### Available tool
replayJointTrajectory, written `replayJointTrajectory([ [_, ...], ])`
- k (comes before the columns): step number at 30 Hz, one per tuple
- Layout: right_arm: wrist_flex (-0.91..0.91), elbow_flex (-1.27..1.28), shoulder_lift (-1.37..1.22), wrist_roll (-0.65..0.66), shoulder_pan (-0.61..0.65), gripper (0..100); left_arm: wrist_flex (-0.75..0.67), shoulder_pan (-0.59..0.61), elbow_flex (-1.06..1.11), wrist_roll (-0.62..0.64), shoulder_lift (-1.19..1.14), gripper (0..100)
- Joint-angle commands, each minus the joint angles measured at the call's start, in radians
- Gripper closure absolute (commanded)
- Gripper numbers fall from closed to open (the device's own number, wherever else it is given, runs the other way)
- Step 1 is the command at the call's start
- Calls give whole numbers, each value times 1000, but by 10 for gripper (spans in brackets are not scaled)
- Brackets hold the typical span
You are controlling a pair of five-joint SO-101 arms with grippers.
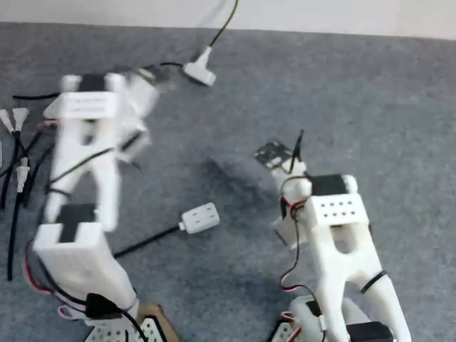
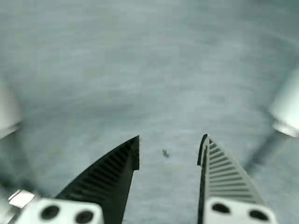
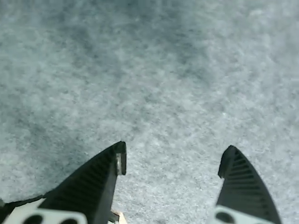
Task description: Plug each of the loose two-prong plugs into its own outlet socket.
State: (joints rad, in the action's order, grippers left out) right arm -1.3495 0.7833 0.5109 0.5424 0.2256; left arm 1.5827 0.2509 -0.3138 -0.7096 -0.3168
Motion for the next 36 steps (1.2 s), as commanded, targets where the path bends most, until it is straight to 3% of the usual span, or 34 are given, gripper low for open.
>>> replayJointTrajectory([
  [1,-22,-24,21,-12,42,685,-112,206,-96,63,35,787],
  [6,-35,-35,21,-46,91,685,-153,344,-62,114,19,790],
  [16,-38,-31,21,-55,110,685,-256,495,-35,172,-229,790],
  [22,-38,-33,21,-55,110,685,-285,578,-116,169,-262,790],
  [28,-38,-27,21,-55,110,685,-190,584,-243,140,-268,790],
  [36,-38,-27,22,-54,110,685,-201,579,-269,133,-374,790],
])
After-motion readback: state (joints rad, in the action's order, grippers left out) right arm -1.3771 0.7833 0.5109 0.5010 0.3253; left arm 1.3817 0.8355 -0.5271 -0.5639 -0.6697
